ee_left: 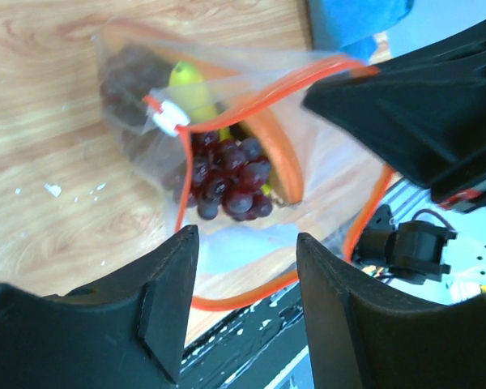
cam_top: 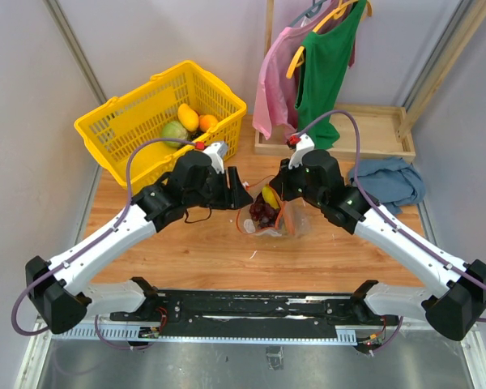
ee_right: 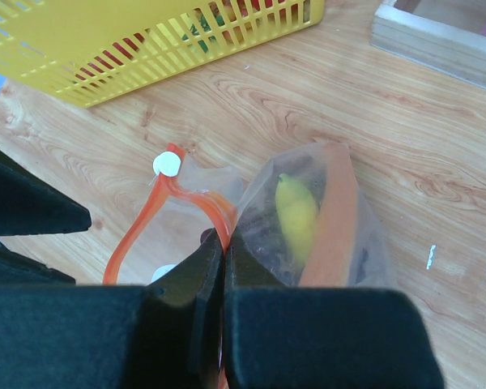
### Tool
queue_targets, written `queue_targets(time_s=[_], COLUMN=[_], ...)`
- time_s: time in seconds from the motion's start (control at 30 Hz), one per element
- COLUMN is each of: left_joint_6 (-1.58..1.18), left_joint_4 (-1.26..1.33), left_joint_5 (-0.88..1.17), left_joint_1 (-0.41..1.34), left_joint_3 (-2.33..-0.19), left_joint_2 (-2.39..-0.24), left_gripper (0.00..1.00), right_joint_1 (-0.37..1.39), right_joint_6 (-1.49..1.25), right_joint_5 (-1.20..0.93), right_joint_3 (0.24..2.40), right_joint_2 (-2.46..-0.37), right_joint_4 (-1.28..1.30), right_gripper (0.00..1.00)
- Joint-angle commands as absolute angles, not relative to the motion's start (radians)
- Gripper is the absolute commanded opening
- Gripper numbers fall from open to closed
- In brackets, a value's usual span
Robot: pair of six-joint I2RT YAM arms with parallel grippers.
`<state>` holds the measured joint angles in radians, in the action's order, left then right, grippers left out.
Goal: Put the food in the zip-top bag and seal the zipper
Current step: Pick up the fake vegetable from the bin.
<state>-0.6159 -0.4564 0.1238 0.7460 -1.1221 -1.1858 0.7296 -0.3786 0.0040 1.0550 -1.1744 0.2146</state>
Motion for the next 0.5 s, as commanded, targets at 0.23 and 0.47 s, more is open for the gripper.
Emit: queue_targets(time_s=[0.23, 0.47], left_joint_6=[-0.673, -0.637], left_joint_4=[-0.447, -0.468], left_joint_5=[0.087, 0.14], left_joint_1=[0.755, 0.755], left_joint_3=[-0.968, -1.115], left_joint_2=[-1.21, -1.211], left_gripper=[0.48, 0.0], right_joint_1=[0.739, 0.739], right_joint_6=[-0.383, -0.308], right_joint_5=[0.011, 0.136], right_joint_3=[1.057, 1.1], right_joint_2=[-1.158, -1.167], right_joint_4=[0.162, 0.258], right_gripper=[0.01, 0.01])
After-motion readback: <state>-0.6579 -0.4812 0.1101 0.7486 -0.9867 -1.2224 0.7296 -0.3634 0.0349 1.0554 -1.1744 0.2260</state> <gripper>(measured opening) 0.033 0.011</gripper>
